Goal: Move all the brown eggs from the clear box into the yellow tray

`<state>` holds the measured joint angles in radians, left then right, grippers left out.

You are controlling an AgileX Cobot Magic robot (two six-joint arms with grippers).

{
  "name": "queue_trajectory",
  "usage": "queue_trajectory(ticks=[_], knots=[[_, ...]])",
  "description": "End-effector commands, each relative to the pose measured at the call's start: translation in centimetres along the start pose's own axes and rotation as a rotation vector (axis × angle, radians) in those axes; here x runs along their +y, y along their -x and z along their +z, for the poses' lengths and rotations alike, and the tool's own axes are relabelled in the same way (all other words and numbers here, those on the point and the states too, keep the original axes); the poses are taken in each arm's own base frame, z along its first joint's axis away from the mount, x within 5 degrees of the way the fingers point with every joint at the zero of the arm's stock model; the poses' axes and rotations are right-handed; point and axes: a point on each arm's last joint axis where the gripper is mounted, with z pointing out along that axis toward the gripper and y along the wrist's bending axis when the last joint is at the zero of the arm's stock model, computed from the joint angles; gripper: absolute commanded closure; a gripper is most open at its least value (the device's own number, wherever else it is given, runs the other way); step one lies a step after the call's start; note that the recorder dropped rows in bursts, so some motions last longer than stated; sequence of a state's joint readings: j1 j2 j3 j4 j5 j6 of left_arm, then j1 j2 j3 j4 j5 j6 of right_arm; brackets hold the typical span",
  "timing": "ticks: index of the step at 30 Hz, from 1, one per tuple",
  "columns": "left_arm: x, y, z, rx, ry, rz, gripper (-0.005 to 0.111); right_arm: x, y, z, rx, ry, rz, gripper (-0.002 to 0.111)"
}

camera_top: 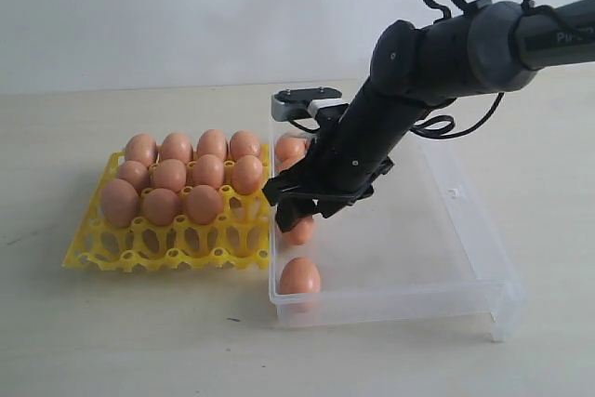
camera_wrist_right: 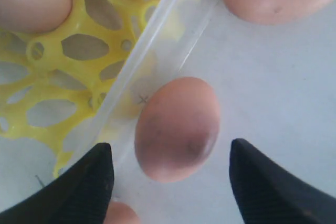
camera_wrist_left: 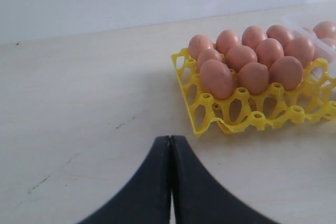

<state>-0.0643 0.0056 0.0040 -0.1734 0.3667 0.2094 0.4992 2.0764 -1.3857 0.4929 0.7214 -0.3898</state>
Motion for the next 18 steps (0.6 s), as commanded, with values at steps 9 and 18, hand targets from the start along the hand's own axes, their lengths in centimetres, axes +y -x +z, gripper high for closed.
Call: queue_trajectory(ticks=[9, 18], knots=[[0.0, 0.2, -0.1, -0.017, -0.001, 0.004, 0.107, -1.0, 0.9, 2.0, -0.108, -0.029, 0.055, 0.046], [0.0, 0.2, -0.1, -0.017, -0.001, 0.004, 0.107, -1.6, 0.9, 3.7, -0.138, -0.03, 0.114, 0.046]])
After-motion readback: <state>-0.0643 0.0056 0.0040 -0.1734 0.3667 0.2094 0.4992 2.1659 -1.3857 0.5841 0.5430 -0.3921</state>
